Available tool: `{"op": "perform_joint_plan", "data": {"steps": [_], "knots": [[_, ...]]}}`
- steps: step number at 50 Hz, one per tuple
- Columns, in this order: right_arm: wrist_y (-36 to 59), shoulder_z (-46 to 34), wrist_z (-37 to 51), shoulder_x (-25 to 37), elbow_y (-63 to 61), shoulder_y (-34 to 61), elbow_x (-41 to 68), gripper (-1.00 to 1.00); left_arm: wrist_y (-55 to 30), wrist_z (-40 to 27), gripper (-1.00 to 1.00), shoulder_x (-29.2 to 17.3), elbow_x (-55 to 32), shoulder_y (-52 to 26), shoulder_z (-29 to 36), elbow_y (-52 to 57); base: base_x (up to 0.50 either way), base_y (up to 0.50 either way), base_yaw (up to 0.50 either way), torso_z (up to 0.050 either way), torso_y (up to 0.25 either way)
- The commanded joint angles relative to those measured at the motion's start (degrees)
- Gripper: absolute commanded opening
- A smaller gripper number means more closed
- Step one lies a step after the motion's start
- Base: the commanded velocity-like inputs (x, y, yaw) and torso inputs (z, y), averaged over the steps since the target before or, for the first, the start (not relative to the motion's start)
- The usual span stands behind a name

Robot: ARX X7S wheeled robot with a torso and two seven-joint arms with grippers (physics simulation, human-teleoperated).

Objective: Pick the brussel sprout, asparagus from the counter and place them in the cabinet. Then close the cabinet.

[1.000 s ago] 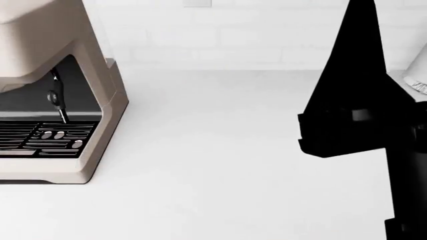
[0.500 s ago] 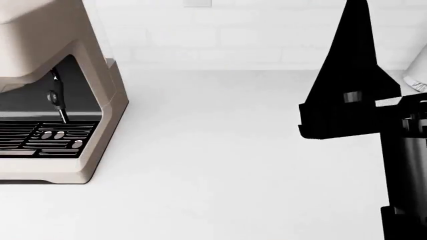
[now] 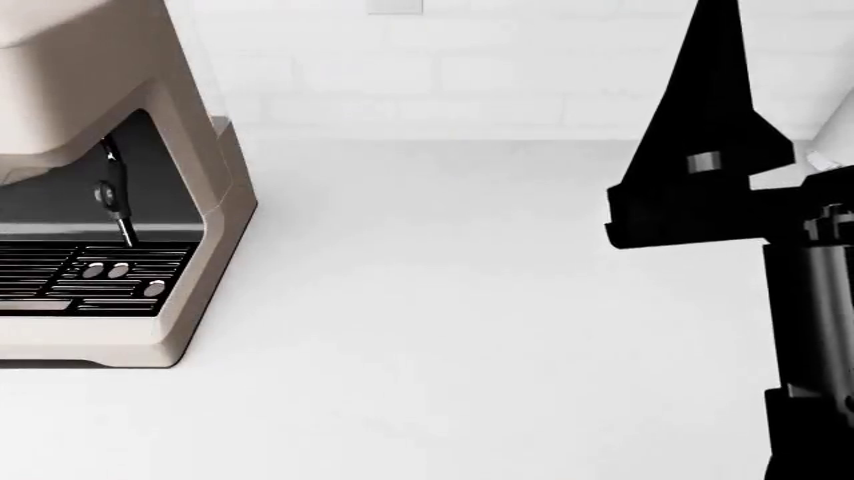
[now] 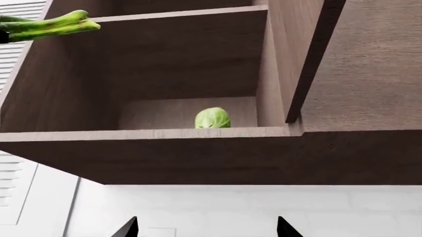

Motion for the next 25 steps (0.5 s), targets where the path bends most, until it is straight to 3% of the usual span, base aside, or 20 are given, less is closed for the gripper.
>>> {"op": "perform_joint_plan", "data": {"steps": [1,13,15,17,18,19,20,22,25], "knots": [[0.38,0.10,0.00,-0.49,0.67,-0.27,0.25,1.00,3.57,0.12,-1.00,-0.22,3.71,1.85,-1.98,2.76,0.00,0.00,0.00,0.000,0.000],[0.69,0.07,0.58,-0.70,0.59,-0.97,-0.32,1.00,8.16,1.10,-1.00,-0.28,7.36,4.34,-4.25,5.61,0.00,0.00,0.00,0.000,0.000],[0.64,0.13,0.56,-0.38,0.36,-1.00,-0.30,1.00,24.17,18.29,-1.00,11.05,24.55,3.43,10.02,-11.58,0.00,0.00,0.00,0.000,0.000],[0.62,0.19,0.50,-0.30,0.34,-1.03,-0.30,1.00,41.35,35.48,-1.00,28.24,41.74,-3.26,19.56,-28.77,0.00,0.00,0.00,0.000,0.000],[0.59,0.20,0.48,-0.29,0.37,-1.07,-0.32,1.00,49.95,44.07,-1.00,32.22,42.68,-1.18,27.70,-37.36,0.00,0.00,0.00,0.000,0.000],[0.60,0.21,0.47,-0.29,0.38,-1.10,-0.33,1.00,58.54,47.83,-1.00,32.22,35.45,-0.35,35.39,-45.96,0.00,0.00,0.00,0.000,0.000],[0.59,0.23,0.47,-0.29,0.39,-1.14,-0.35,1.00,63.06,46.98,-1.00,32.22,29.61,0.08,41.33,-54.55,0.00,0.00,0.00,0.000,0.000],[0.64,0.26,0.48,-0.30,0.36,-1.17,-0.36,1.00,66.19,45.93,-1.00,32.22,21.93,0.28,48.98,-70.26,0.00,0.00,0.00,0.000,0.000],[0.78,0.34,0.44,-0.31,0.24,-1.11,-0.26,1.00,68.45,44.96,-1.00,32.22,16.69,0.18,54.14,-70.39,0.00,0.00,0.00,0.000,0.000]]}}
